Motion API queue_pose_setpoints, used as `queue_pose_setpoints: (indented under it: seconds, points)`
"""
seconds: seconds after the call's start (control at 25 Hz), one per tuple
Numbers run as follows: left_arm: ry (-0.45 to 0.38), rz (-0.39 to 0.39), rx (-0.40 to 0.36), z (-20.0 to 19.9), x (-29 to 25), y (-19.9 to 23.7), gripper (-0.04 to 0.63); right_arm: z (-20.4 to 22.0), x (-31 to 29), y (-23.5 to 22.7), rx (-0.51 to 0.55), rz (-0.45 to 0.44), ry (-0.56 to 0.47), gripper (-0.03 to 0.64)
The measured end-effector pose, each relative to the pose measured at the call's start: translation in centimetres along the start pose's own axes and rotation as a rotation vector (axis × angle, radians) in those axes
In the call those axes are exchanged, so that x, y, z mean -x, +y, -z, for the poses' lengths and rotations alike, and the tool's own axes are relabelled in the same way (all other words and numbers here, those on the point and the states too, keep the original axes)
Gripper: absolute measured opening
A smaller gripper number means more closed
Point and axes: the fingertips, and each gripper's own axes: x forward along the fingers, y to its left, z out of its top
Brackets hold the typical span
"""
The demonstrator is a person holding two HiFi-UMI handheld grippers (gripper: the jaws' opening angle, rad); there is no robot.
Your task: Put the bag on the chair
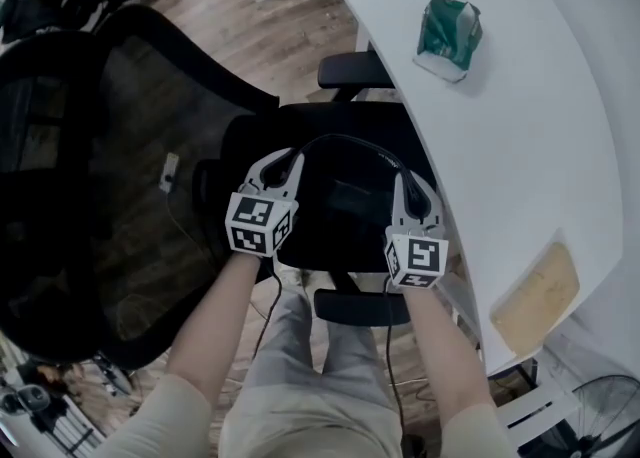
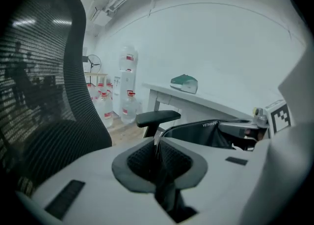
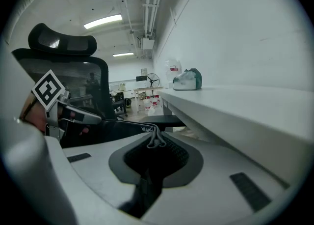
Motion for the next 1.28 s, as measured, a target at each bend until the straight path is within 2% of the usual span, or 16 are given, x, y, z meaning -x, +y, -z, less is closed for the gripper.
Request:
queue_pose_setpoints:
  seconds: [0.32,0.44,0.56,0.68,0.72,0.8,0.84,0.92,1.04,1.28]
  points:
    - [0.059,0.035,-0.018,2.1,-0.6,-1.3,0.052,3.8,0.3,-1.4,-0.032,0.046,0.083,0.054]
    - [0.089,0.008,-0.030,2.6,-0.9,-1.4,0.064,4.6,0.4,-1.8,-0.060,0.053,0.119,0.060]
    - [0.117,-0.015,0.016,3.2,-0.6,-1.0,0.071,5.0,0.9,-1.2,-0.086,0.041,0.153,0.061]
    - [0.153,-0.004,0.083,3.7,0.1,-0.7,0.129,5.5,2.2,-0.8,-0.132,0.048,0.200,0.092]
    - [0.168,0.004,0.092,3.9,0.4,-0.7,0.142,5.6,2.7,-0.7,-0.149,0.055,0.218,0.113]
    - [0.207,0.027,0.097,4.2,1.2,-1.2,0.222,5.6,4.0,-0.7,-0.181,0.067,0.254,0.161]
    - [0.228,0.037,0.095,4.3,1.7,-1.5,0.230,5.5,4.6,-0.7,-0.194,0.073,0.266,0.173]
    - [0.252,0.046,0.085,4.2,2.8,-2.3,0.238,4.8,5.9,-0.5,-0.213,0.081,0.282,0.198]
    - [0.247,0.025,0.075,3.3,4.8,-3.0,0.242,2.9,7.8,0.2,-0.238,0.080,0.276,0.215]
    - [0.173,0.007,0.047,-1.4,8.9,-4.0,0.242,-5.1,10.9,2.0,-0.283,0.062,0.155,0.212]
